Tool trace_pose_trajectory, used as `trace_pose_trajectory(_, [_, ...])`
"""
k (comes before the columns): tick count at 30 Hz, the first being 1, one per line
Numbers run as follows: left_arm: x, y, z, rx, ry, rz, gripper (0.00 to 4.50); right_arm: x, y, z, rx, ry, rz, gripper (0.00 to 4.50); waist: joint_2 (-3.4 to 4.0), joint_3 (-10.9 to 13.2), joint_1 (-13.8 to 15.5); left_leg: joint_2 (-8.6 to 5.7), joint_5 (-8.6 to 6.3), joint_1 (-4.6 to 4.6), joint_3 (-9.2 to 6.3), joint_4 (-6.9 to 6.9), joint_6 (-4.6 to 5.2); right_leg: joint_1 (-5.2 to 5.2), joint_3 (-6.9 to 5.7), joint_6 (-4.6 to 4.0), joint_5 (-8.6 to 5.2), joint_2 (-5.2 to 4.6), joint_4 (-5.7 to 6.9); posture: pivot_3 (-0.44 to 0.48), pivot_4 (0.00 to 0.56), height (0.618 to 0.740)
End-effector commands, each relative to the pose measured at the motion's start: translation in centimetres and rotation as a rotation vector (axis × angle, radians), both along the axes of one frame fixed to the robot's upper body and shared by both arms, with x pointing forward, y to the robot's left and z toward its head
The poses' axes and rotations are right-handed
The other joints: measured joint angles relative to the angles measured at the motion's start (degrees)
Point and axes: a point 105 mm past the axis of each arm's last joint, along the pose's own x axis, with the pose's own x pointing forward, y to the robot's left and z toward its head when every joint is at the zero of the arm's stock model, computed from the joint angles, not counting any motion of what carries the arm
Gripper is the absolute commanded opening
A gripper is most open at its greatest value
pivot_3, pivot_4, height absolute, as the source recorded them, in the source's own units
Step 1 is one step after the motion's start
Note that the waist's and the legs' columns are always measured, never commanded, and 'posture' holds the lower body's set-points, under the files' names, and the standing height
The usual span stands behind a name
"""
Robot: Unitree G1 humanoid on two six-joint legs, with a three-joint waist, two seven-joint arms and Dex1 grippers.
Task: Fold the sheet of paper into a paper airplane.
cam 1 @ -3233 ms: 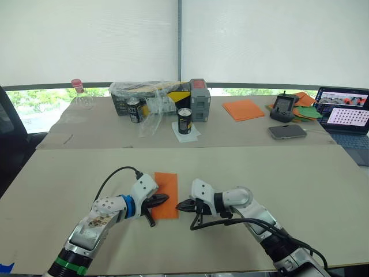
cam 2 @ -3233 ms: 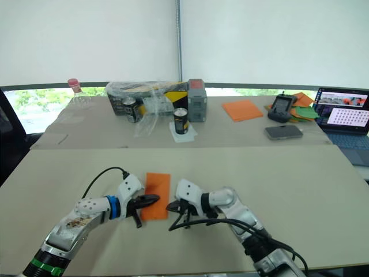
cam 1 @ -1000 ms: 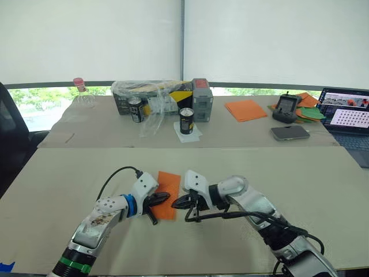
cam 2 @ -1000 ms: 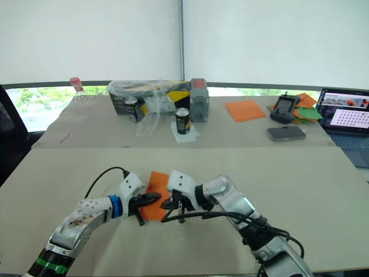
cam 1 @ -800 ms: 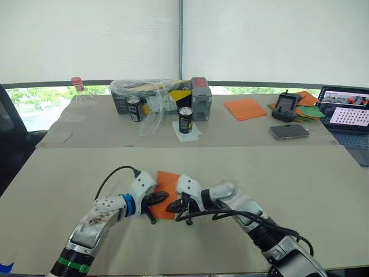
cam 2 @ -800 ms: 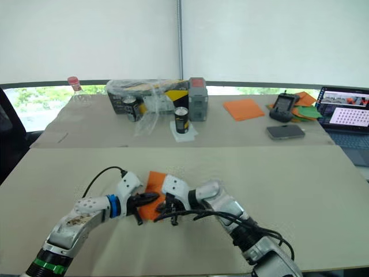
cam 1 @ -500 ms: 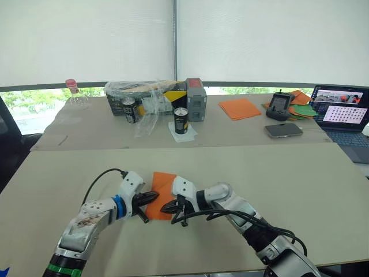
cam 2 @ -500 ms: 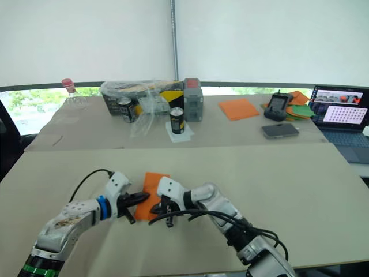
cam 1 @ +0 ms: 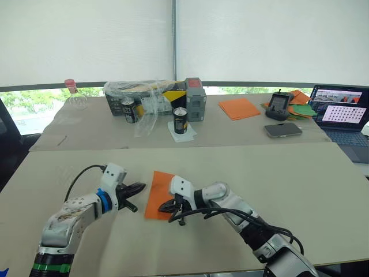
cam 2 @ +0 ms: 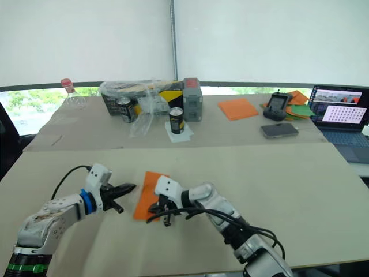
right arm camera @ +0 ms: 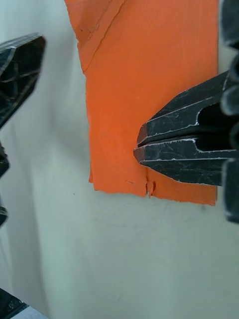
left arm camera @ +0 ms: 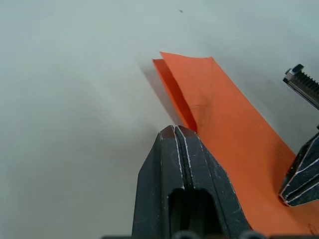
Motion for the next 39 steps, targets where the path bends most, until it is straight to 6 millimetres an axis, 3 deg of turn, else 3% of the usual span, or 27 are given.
trace_pose_trajectory(1, [0.3, -0.2, 1.0, -0.007, -0.032, -0.018, 0.0, 0.8, -1.3, 0.4, -0.036, -0.027, -0.05, 0.03, 0.02, 0.0, 0.1, 0.0, 0.0, -0.01, 0.0, 0.0, 0.0, -0.01, 0.0, 0.0, 0.0, 0.0, 0.0, 0.0, 0.15, 0.74])
trace_pose_trajectory(7, [0.1, -0.2, 0.6, 0.006, -0.016, -0.037, 0.0, 1.4, -2.8, 4.9, -0.001, -0.146, -0.048, 0.03, 0.01, 0.0, 0.6, -0.12, 0.02, -0.32, -0.03, 0.0, -0.04, -0.19, 0.01, 0.01, 0.0, -0.17, -0.15, 0.0, 0.15, 0.74])
trace_pose_trajectory(11, [0.1, -0.8, 0.2, -0.001, -0.009, -0.059, 0.0, 2.0, -3.9, 6.6, -0.003, -0.186, -0.083, 0.03, 0.0, 0.0, 0.8, -0.15, 0.2, -1.18, -0.02, 0.04, -0.32, -1.12, 0.04, 0.0, 0.03, -0.19, 0.04, 0.0, 0.15, 0.74])
trace_pose_trajectory(23, [0.2, -2.3, -0.1, -0.014, -0.012, -0.111, 0.0, 2.3, -4.8, 6.7, -0.017, -0.184, -0.142, 0.03, -0.03, 0.1, 1.2, -0.15, 0.26, -1.14, -0.02, 0.05, -0.41, -1.18, 0.02, -0.02, 0.03, -0.11, 0.35, 0.0, 0.15, 0.74])
trace_pose_trajectory(31, [0.2, -2.6, 1.0, -0.03, -0.031, -0.142, 0.0, 2.6, -5.7, 4.9, -0.067, -0.15, -0.192, 0.03, -0.03, 0.1, 1.4, -0.18, 0.27, -1.15, -0.01, 0.07, -0.42, -1.17, 0.02, -0.02, 0.03, -0.1, 0.36, 0.0, 0.15, 0.74])
trace_pose_trajectory(39, [-0.6, -4.3, -0.3, -0.024, 0.014, -0.219, 0.0, 3.2, -6.3, 5.1, -0.072, -0.151, -0.234, 0.03, -0.03, 0.1, 1.4, -0.17, 0.27, -1.12, 0.0, 0.09, -0.42, -1.15, 0.02, -0.02, 0.03, -0.08, 0.39, 0.0, 0.15, 0.74])
